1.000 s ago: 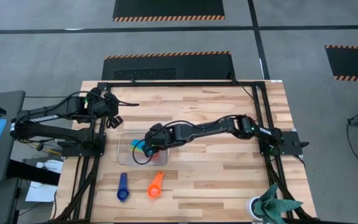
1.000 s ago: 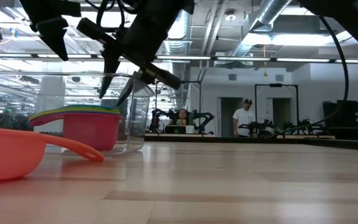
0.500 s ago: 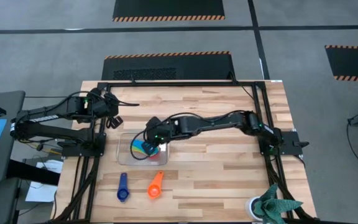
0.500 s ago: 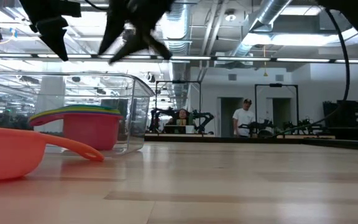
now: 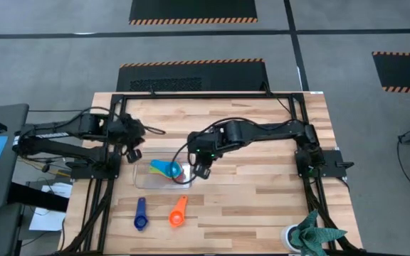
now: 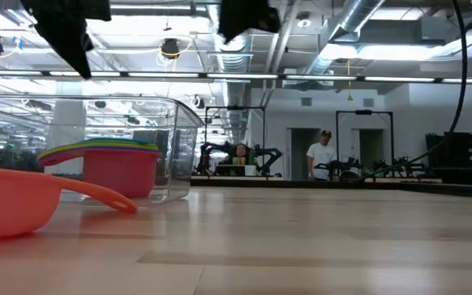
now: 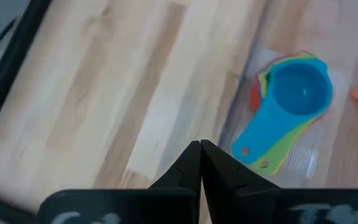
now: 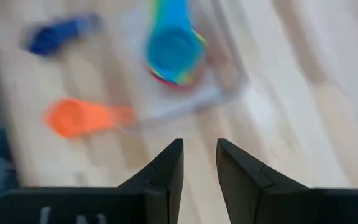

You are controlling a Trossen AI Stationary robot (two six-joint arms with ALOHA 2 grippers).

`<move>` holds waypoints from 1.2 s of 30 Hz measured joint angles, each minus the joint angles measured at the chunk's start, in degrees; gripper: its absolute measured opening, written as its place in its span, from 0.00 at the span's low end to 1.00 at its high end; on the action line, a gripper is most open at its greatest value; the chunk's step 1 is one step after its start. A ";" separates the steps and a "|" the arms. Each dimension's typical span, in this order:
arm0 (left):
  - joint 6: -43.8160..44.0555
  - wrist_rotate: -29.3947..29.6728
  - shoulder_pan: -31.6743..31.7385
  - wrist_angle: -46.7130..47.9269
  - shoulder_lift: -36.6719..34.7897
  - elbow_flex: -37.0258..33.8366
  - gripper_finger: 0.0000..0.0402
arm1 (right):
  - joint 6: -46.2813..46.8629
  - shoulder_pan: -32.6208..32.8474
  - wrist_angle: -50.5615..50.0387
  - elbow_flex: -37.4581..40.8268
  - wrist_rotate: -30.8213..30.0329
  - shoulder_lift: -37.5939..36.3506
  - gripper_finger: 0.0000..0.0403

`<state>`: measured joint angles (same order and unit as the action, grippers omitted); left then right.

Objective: Nest measuring cups in basket
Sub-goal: Adjust the stacked measuring cup in the transparent bin

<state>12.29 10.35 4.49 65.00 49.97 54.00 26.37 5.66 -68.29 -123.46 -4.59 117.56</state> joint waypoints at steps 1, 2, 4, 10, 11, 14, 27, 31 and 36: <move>-0.86 -0.11 -1.33 -1.71 0.34 -1.20 0.00 | 0.36 -0.02 -2.25 0.01 -1.45 0.03 0.29; -1.71 -0.81 -2.70 -3.99 0.83 -2.54 0.00 | 0.63 -0.01 -4.55 0.07 -2.81 0.09 0.29; -3.53 -2.50 -5.47 -8.24 1.88 -5.64 0.00 | 1.94 -0.02 -8.28 0.07 -4.43 0.09 0.29; -7.83 -5.70 -12.66 -10.87 5.08 -8.05 0.00 | 3.90 -0.01 -14.34 0.14 -6.04 1.02 0.29; -8.43 -7.52 -13.77 -11.56 5.22 -7.91 0.00 | 3.67 -0.01 -14.51 0.08 -6.13 0.91 0.29; -8.84 -11.10 -17.37 -13.25 6.56 -7.76 0.00 | 2.69 -0.03 -14.45 0.04 -6.34 0.87 0.29; -13.00 -6.68 -22.38 -13.97 23.74 -7.76 0.00 | -0.07 -0.14 -14.63 0.07 -10.78 0.90 0.29; -15.04 -6.69 -22.38 -14.37 27.91 -7.79 0.00 | -0.07 -0.12 -14.65 0.07 -10.78 0.90 0.29; -15.03 -3.87 -22.38 -15.00 32.07 -7.79 0.00 | -0.05 -0.03 -14.68 0.07 -10.78 0.90 0.29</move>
<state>-2.75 6.48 -17.89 49.99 82.03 46.22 26.33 5.63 -82.97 -123.39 -15.38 118.45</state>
